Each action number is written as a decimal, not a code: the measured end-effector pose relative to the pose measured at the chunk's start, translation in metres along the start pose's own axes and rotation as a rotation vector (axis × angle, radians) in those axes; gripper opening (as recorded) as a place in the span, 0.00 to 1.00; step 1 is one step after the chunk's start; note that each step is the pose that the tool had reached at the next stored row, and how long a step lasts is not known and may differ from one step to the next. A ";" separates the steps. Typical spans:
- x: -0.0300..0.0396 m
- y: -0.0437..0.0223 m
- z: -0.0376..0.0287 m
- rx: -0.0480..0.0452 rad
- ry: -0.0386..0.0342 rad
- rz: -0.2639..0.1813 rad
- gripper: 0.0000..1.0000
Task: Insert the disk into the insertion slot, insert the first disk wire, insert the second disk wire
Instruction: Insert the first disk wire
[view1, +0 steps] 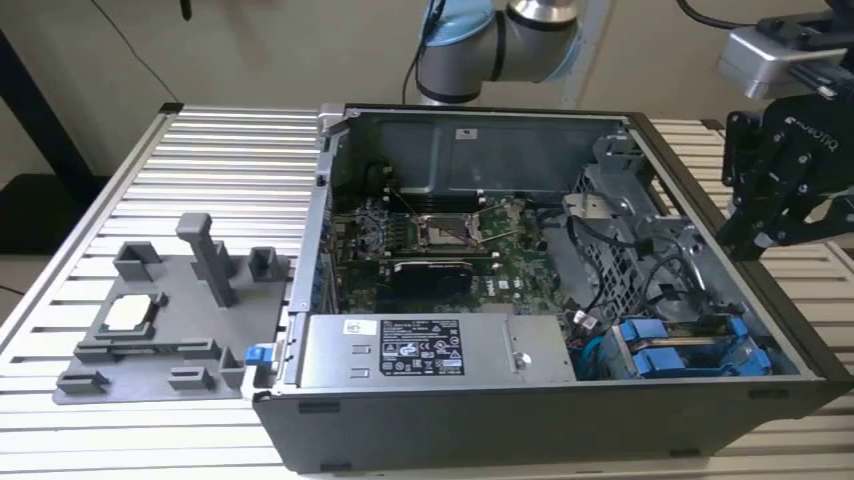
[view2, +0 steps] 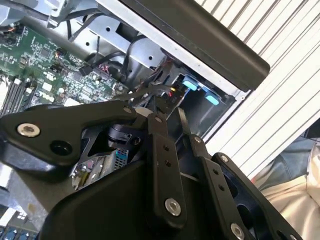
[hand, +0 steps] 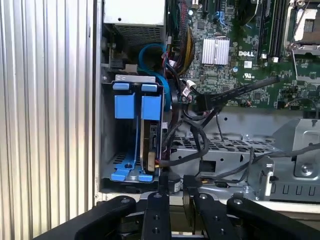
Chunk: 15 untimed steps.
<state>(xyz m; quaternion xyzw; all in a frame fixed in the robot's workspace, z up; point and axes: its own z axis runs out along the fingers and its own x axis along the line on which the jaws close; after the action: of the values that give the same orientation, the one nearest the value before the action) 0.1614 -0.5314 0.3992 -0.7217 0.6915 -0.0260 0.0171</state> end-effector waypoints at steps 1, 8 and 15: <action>-0.0045 0.0003 0.0002 0.0000 -0.0001 0.000 0.26; -0.0191 0.0191 -0.0003 0.0000 0.0004 0.000 0.26; -0.0213 0.0433 -0.0004 -0.0004 0.0101 -0.004 0.26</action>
<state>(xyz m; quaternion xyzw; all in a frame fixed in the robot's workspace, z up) 0.1173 -0.5119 0.3967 -0.7229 0.6901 -0.0296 0.0134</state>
